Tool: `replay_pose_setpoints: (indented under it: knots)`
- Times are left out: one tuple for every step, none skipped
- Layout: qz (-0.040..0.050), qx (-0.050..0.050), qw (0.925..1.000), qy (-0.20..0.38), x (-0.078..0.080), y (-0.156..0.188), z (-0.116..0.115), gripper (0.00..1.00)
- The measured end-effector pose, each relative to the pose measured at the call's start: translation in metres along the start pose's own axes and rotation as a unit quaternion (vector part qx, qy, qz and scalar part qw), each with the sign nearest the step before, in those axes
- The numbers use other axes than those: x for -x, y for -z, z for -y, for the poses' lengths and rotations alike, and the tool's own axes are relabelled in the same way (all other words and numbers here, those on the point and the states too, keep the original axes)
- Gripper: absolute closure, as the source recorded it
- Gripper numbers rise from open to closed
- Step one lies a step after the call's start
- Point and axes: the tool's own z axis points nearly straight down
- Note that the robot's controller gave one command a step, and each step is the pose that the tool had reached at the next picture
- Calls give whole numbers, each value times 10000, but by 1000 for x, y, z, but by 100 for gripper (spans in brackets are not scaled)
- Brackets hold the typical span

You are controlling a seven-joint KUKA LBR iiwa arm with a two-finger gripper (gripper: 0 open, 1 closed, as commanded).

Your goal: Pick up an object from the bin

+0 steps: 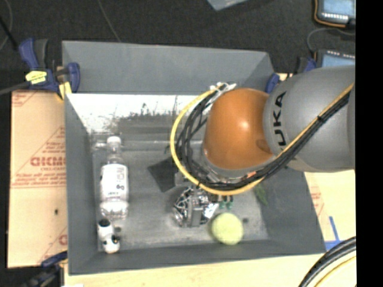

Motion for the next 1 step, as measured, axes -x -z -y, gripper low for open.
replay_pose_setpoints:
  knots:
    - [40,4,10000,-12,2,4,0,0]
